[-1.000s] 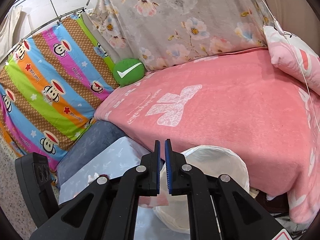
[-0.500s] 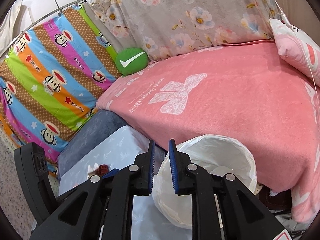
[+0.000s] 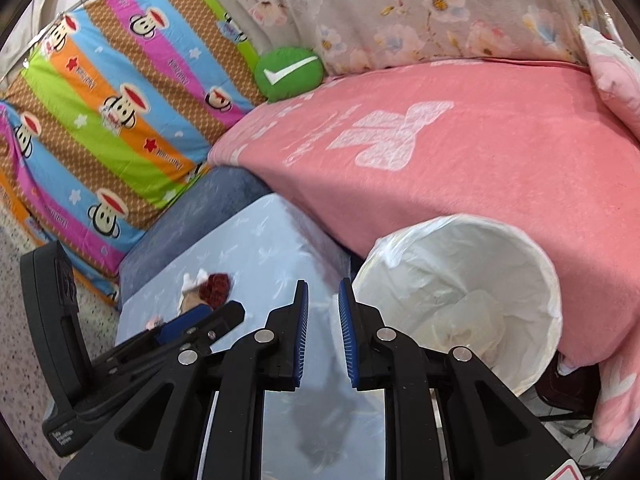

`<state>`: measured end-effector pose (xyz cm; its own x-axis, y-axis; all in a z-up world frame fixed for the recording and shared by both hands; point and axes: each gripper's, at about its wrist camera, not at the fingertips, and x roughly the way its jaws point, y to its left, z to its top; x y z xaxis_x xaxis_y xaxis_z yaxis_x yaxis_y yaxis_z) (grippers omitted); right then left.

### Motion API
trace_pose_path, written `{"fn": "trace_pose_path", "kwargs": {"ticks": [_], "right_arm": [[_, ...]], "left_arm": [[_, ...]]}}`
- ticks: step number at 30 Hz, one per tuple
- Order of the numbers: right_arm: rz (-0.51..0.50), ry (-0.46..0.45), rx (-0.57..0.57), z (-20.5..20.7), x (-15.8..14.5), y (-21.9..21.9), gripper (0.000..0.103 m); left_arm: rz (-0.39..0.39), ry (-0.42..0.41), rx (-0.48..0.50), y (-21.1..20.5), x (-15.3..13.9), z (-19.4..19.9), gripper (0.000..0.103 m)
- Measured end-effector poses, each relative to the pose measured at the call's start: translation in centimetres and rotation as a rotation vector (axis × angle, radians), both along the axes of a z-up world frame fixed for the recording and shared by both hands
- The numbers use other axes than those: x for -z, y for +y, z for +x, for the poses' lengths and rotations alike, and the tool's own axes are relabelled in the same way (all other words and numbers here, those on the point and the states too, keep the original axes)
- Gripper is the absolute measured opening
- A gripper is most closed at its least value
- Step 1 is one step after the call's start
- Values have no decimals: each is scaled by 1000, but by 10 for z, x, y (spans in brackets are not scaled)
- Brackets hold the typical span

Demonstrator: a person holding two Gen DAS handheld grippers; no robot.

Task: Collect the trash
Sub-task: 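Move both grippers back over the remaining items on the sheet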

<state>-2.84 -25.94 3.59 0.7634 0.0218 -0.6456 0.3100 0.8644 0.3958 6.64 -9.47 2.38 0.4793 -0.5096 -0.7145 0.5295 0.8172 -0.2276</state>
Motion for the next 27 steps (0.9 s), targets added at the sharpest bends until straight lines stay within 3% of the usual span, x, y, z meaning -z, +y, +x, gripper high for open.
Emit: {"fn": "trace_pose_path", "kwargs": {"ticks": [14,21,24,27], "right_arm": [[-22,74,-199,51,26,96,17],[-47,115,-295,78,39,149,17],[-63,124,-335,90,44,173,25],[-80,132,-378,102,50,196,27]], "left_arm": [[57,32,-234,105,27,28,53],[80,46,-344,163,40,40,63],[92,57,-393,188,47,46,65],[112,70,-447,216,56,52,68]]}}
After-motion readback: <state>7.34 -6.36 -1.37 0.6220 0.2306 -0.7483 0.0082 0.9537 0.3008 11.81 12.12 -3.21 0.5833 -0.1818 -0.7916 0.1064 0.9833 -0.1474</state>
